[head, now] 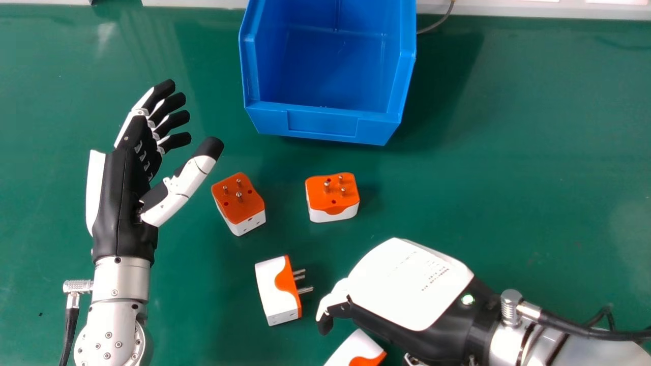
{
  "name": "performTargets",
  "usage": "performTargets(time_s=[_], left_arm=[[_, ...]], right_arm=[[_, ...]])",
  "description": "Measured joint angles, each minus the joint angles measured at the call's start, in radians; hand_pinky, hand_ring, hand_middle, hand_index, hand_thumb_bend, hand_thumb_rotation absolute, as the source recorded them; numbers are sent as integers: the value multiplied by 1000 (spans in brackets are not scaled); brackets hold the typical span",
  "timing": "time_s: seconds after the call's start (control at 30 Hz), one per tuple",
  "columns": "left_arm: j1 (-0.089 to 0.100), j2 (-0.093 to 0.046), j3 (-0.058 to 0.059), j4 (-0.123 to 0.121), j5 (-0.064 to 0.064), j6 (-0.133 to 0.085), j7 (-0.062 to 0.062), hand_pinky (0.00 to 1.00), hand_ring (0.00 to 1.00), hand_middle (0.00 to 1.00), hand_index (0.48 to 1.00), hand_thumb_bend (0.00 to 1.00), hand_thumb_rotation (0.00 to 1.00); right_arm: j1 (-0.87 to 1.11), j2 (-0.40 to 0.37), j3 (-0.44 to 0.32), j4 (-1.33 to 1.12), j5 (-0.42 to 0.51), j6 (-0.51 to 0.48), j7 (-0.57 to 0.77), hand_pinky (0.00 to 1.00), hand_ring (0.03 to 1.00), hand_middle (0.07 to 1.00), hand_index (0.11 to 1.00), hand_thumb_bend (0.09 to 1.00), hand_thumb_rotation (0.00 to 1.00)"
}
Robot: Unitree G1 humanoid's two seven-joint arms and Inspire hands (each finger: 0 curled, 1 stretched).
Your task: Pick all objects and put in blue box
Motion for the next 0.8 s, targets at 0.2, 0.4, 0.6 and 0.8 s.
performTargets(time_s=[0.2,0.4,0.6,0.8], left_arm=[[0,-1,0,-11,-2,2,-2,757,812,848,848,763,411],[0,-1,0,-12,-2,9,-4,758,813,849,850,762,405],[0,-1,0,-12,0,10,-3,757,813,850,850,763,405],[0,-1,1,-12,-1,10,-2,756,812,849,849,764,404]], right_arm=[[-4,-1,1,5,1,0,4,611,782,785,735,986,158],[-16,-3,13,8,-1,1,21,618,782,781,735,979,156],[-24,-2,46,10,-31,2,35,622,777,776,734,966,158],[-14,4,60,18,-76,0,1,620,765,766,724,947,168]])
